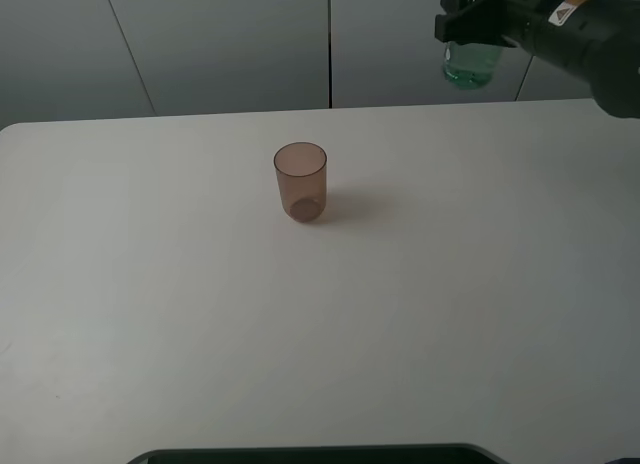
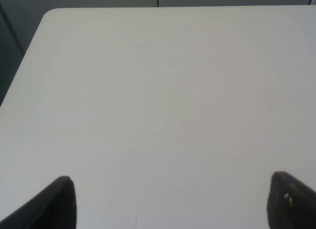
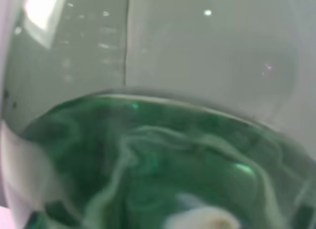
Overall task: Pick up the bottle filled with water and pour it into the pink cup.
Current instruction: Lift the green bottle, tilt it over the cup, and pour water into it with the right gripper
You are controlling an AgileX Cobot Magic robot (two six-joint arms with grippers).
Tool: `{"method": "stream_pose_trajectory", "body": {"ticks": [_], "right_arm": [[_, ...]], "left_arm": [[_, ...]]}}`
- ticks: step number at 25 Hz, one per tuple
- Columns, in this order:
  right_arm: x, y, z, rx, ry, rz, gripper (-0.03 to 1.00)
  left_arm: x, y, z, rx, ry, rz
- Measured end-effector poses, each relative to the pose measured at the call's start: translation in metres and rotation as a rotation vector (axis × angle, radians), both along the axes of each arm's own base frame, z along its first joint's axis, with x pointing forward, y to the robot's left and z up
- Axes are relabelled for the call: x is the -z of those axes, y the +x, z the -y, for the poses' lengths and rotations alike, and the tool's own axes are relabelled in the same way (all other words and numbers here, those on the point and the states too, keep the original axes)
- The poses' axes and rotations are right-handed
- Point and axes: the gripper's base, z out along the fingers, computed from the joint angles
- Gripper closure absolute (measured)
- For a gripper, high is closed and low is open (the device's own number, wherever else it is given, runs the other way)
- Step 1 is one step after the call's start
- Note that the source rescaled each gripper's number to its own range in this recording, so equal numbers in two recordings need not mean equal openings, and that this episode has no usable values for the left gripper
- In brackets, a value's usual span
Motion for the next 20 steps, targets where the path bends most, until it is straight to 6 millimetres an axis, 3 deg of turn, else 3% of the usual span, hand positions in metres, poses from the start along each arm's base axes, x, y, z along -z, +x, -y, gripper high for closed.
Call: {"method": "stream_pose_trajectory", "body": {"ticks": [10, 20], "right_arm": [[0.014, -0.015, -0.034, -0.152, -0.304, 0.031, 0.97], [0.049, -0.012, -0.045, -0.204, -0.521, -0.033, 0.97]], "left_arm": [[0.000, 0.000, 0.000, 0.000, 0.000, 0.000], [0.000, 0.000, 0.000, -0.001, -0.002, 0.000]]}}
